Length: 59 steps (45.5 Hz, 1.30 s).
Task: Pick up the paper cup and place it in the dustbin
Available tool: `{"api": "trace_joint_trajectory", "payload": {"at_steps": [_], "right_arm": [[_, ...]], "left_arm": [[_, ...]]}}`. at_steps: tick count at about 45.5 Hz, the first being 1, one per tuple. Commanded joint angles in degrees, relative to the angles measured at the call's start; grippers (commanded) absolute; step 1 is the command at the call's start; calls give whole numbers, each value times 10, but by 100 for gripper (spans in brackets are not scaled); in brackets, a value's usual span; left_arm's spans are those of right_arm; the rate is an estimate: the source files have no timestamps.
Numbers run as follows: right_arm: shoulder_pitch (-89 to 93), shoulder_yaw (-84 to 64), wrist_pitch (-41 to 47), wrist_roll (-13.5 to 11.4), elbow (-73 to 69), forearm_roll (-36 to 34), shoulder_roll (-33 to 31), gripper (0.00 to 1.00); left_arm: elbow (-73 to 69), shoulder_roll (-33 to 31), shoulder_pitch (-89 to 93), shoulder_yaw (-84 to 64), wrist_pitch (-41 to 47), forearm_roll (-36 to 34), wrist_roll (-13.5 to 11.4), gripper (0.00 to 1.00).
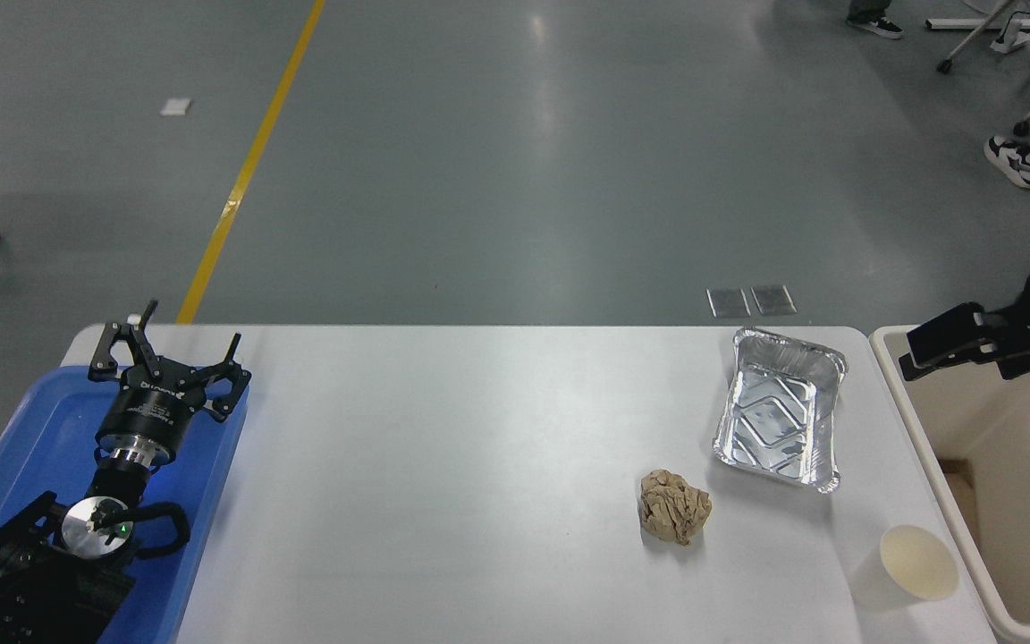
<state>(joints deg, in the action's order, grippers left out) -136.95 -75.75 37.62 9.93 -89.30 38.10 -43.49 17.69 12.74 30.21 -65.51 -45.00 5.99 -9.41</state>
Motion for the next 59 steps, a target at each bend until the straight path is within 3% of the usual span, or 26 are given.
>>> {"api": "trace_joint_trajectory", "payload": {"at_steps": [1,8,14,20,32,59], "right_arm": [[-80,-70,35,13,-38,0,24,100],[-83,-137,33,57,-54,4,31,100],[-47,-159,14,55,-51,30,19,100],[49,-150,-59,44,-41,71,-4,100],[219,-57,-107,26,34,74,-40,100],[573,130,-236,22,195,74,-17,100]], "left_arm": [[1,0,0,1,0,0,0,99],[1,0,0,1,0,0,0,99],[1,0,0,1,0,0,0,99],[1,1,0,1,0,0,0,99],[1,0,0,1,0,0,0,99],[1,0,1,1,0,0,0,99]]}}
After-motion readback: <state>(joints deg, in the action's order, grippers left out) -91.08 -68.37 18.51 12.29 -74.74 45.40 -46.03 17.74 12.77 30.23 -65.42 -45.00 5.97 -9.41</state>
